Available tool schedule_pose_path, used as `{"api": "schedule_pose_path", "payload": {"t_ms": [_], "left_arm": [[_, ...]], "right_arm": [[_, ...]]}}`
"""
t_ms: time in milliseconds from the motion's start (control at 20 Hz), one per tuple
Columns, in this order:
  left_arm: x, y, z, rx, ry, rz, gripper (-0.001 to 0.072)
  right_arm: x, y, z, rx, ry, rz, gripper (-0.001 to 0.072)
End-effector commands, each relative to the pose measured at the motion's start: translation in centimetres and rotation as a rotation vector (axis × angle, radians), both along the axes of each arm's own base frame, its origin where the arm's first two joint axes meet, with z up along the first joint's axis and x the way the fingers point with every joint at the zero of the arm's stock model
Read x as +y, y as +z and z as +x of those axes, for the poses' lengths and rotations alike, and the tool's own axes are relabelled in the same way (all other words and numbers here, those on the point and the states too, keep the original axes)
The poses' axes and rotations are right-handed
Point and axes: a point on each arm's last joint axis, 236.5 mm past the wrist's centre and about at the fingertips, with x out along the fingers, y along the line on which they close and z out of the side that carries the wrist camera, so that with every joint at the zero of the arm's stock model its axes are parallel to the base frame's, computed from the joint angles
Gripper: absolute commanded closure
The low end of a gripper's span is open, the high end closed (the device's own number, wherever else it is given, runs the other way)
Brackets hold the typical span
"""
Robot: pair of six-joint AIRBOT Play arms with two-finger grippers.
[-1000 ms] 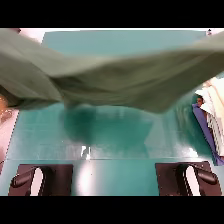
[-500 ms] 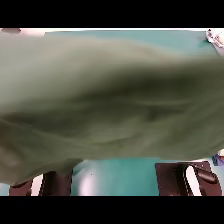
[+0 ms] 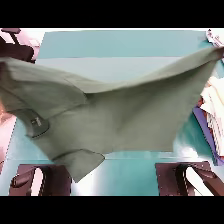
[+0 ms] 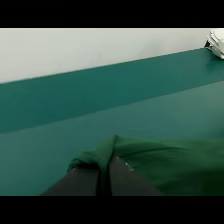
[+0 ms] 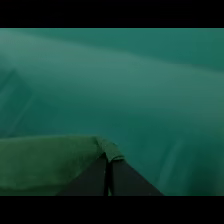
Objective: Fold the shirts.
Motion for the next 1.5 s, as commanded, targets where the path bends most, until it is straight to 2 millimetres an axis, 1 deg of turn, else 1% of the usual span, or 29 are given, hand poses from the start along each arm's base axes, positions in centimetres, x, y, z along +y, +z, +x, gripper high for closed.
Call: {"api": "schedule_pose_path", "payload": {"t_ms": [0,50,150,200,250,350,400,500,600,700,800,900,950,1050,1150,1200,1250,1350,1450], "left_arm": [[2.4,-6.6,4.8,0.033,0.028,-0.221,0.0681],[3.2,-8.1,6.1,0.041,0.042,-0.25,0.0681],[4.7,-11.6,8.8,0.104,0.065,-0.243,0.0681],[5.5,-13.1,10.5,0.139,0.073,-0.294,0.0681],[5.9,-14.2,11.9,0.155,0.061,-0.348,0.0681],[6.3,-16.3,14.5,0.169,0.023,-0.409,0.0681],[6.4,-17.2,15.7,0.182,0.008,-0.431,0.0681],[5.4,-18.4,18.0,0.202,-0.035,-0.396,0.0681],[4.0,-19.2,20.1,0.192,-0.063,-0.301,0.0681],[3.9,-20.2,21.5,0.188,-0.047,-0.181,0.0681],[4.6,-20.7,21.7,0.193,-0.032,-0.103,0.0681],[5.6,-22.2,21.1,0.235,-0.033,-0.027,0.0681],[5.4,-23.1,20.4,0.277,-0.061,-0.017,0.0681],[4.9,-25.7,18.2,0.405,-0.129,0.013,0.0681],[4.8,-28.3,16.3,0.535,-0.156,0.053,0.0681],[4.5,-29.2,15.4,0.573,-0.188,0.084,0.0681],[4.3,-30.0,14.4,0.605,-0.221,0.12,0.0681],[4.2,-31.2,13.0,0.671,-0.254,0.15,0.0681],[4.2,-31.9,12.0,0.717,-0.27,0.161,0.0681]], "right_arm": [[0.0,-9.2,4.1,0.168,0.025,0.038,0.0692],[-0.7,-11.0,5.6,0.179,-0.014,0.054,0.0692],[-2.3,-13.4,8.4,0.17,-0.085,0.066,0.0692],[-2.7,-14.4,9.6,0.168,-0.097,0.065,0.0692],[-3.1,-15.5,10.7,0.17,-0.112,0.064,0.0692],[-2.9,-17.9,12.4,0.186,-0.114,0.054,0.0692],[-2.9,-18.9,13.3,0.191,-0.124,0.054,0.0692],[-2.6,-20.7,14.8,0.186,-0.128,0.037,0.0692],[-1.9,-22.1,15.6,0.193,-0.122,0.027,0.0691],[-1.2,-23.5,15.9,0.21,-0.109,0.022,0.0692],[-1.2,-24.5,15.9,0.235,-0.105,0.025,0.0692],[-0.9,-25.1,15.4,0.265,-0.087,0.026,0.0691],[-0.7,-25.3,15.0,0.279,-0.075,0.022,0.0692],[-0.2,-25.6,14.3,0.306,-0.044,0.022,0.0692],[0.0,-25.9,13.9,0.325,-0.029,0.024,0.0692],[0.0,-26.2,13.7,0.332,-0.03,0.025,0.0692],[-0.3,-26.6,13.3,0.349,-0.036,0.031,0.0693],[-0.6,-28.3,12.3,0.394,-0.046,0.043,0.0692],[-0.6,-30.2,10.8,0.446,-0.052,0.051,0.0693]]}}
